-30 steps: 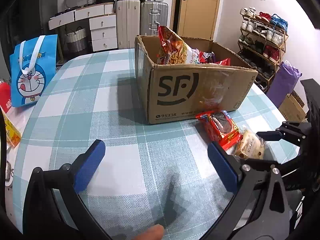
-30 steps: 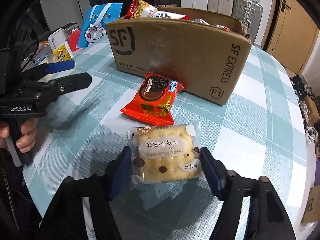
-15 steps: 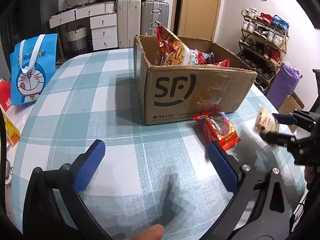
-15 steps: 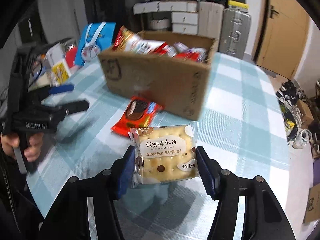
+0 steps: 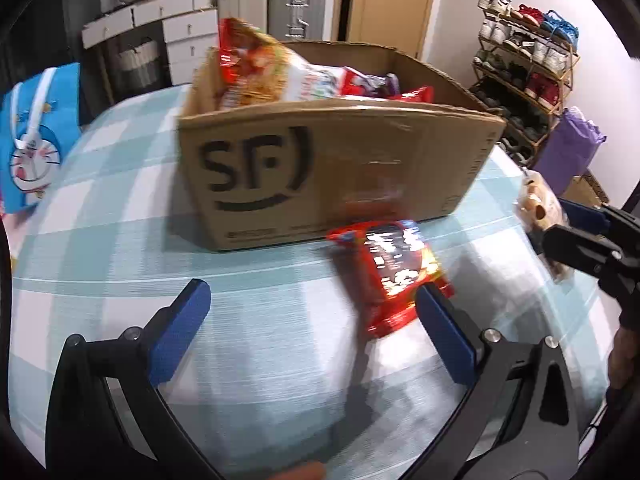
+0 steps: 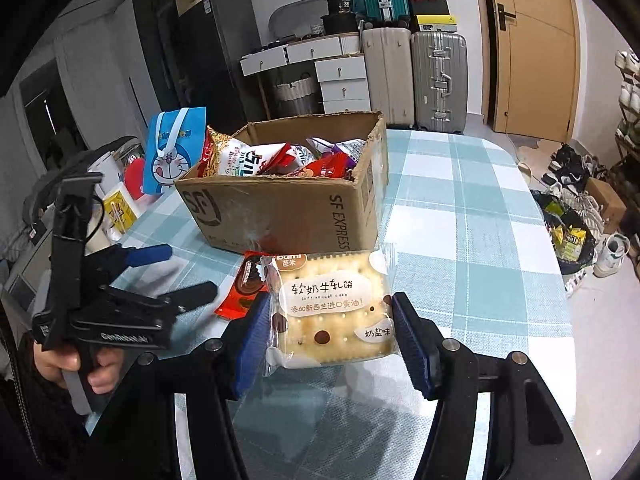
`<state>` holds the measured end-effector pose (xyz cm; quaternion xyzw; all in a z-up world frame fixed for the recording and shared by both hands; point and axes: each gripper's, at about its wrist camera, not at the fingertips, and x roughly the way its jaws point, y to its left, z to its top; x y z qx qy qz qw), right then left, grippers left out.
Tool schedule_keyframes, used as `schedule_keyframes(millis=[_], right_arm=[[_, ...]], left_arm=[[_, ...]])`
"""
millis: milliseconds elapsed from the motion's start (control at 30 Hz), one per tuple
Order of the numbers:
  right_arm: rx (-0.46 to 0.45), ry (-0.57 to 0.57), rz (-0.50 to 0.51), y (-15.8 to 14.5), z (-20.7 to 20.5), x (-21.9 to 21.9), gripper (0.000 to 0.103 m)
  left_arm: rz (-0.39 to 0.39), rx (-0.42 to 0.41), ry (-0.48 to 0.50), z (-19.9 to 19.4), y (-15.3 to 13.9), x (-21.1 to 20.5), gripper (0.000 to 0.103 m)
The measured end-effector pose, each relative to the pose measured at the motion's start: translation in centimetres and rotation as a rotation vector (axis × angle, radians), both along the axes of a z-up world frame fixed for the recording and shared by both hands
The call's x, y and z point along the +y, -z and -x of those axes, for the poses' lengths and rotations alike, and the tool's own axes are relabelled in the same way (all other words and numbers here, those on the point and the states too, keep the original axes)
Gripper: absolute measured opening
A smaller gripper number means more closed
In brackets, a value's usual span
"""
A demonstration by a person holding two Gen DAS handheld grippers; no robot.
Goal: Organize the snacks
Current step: 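Grasp the cream biscuit pack with the right tool while the left tool grasps the red cookie pack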
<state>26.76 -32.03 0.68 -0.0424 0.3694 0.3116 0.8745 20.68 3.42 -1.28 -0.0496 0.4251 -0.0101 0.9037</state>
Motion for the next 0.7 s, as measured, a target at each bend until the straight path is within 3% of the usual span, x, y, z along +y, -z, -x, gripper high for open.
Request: schedule_keyframes(millis=[267,400,567,700], right_arm=[[0.002,0.008,-0.027,-0.3,0.0,-0.6,0.061],[0.007,0.013,-0.021,0.0,-0.1,-0.7,0.061],[0.002,0.017,-0.026,0.1,-0.3,-0.7,0.061],[0.002,0.022,-0.028,0.1,-0.3,-0.9,0.061]], left_arm=[[0.057,0.05,0.069,-2.1,0.5,-2.7,0.09],[0.042,0.057,0.082,-3.2,1.0,-3.8,0.088],[0.036,0.052,0.117,-3.9,1.6,-5.2,0.057],[0.037,0.018,0.129,-3.4,1.2,-5.7,0.045]])
